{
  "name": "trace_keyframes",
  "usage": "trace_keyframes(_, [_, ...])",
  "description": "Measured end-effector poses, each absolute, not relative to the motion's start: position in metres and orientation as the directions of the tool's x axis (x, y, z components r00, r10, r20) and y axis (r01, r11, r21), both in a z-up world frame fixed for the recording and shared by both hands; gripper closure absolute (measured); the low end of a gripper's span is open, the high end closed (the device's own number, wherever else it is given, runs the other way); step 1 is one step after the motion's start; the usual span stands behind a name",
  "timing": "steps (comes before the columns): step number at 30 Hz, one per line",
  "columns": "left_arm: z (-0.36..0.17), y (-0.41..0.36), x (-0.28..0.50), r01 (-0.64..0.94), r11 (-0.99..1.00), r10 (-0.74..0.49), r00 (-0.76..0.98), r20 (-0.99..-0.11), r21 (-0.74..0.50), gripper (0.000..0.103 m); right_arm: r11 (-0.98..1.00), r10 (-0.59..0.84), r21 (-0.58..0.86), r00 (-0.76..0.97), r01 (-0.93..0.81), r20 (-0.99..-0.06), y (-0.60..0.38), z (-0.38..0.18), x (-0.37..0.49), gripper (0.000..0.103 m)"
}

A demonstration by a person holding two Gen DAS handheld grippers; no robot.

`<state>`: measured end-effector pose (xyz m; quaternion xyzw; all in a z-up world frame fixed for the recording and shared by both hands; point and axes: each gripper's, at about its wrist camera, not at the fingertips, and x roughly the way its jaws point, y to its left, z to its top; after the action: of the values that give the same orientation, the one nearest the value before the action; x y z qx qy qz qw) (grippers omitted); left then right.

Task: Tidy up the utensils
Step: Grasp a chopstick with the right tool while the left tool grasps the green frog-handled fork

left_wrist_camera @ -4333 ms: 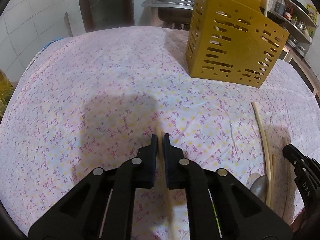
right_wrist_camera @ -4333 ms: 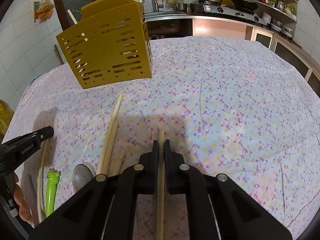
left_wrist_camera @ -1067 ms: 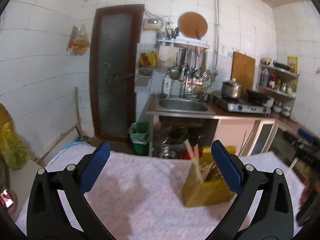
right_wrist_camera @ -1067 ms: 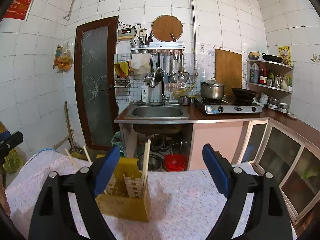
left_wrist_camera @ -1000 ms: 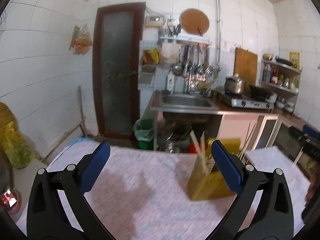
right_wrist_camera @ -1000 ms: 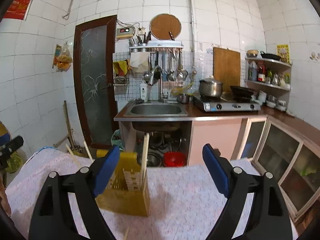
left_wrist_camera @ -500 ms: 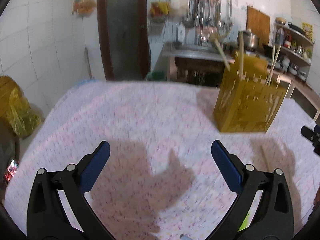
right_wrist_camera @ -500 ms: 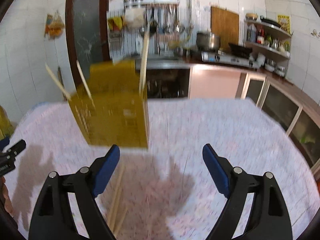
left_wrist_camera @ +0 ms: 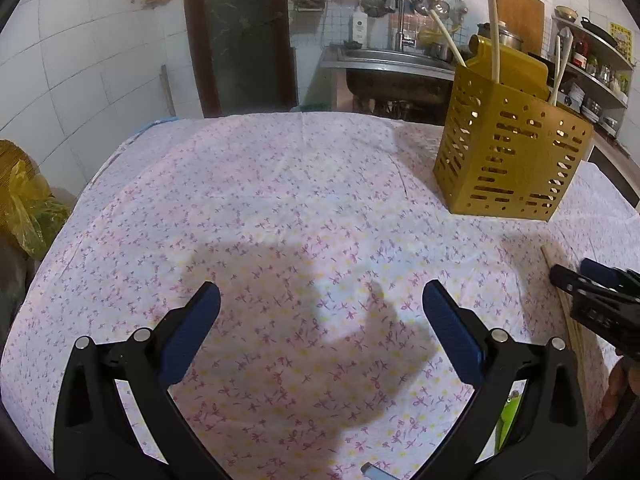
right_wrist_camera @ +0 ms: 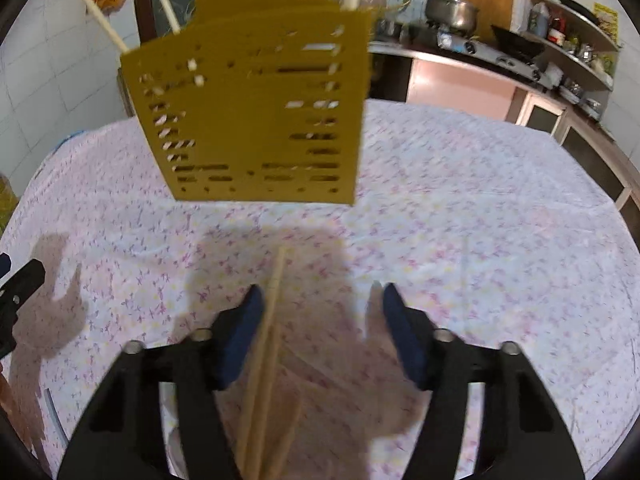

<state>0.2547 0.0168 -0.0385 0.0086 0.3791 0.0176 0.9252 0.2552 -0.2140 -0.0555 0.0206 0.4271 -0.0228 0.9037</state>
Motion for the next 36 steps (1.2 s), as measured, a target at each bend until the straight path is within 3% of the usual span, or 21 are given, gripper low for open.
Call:
trace_keyframes(7, [-0.041, 0.011, 0.253, -0.019, 0.999, 0.033, 0.695, -0.719, 0.027, 0.005, 0.999, 0.022, 0.046, 0.627, 0.022, -0.779, -0.202, -0.054, 0.262, 0.094])
trace_keyframes(36, [-0.062, -0.072, 0.178, 0.194, 0.981, -0.102, 0.583, -0.806, 0.016, 0.006, 0.982, 0.003, 0.123, 0.643, 0.143, -0.766, -0.292, -0.054, 0.182, 0.097])
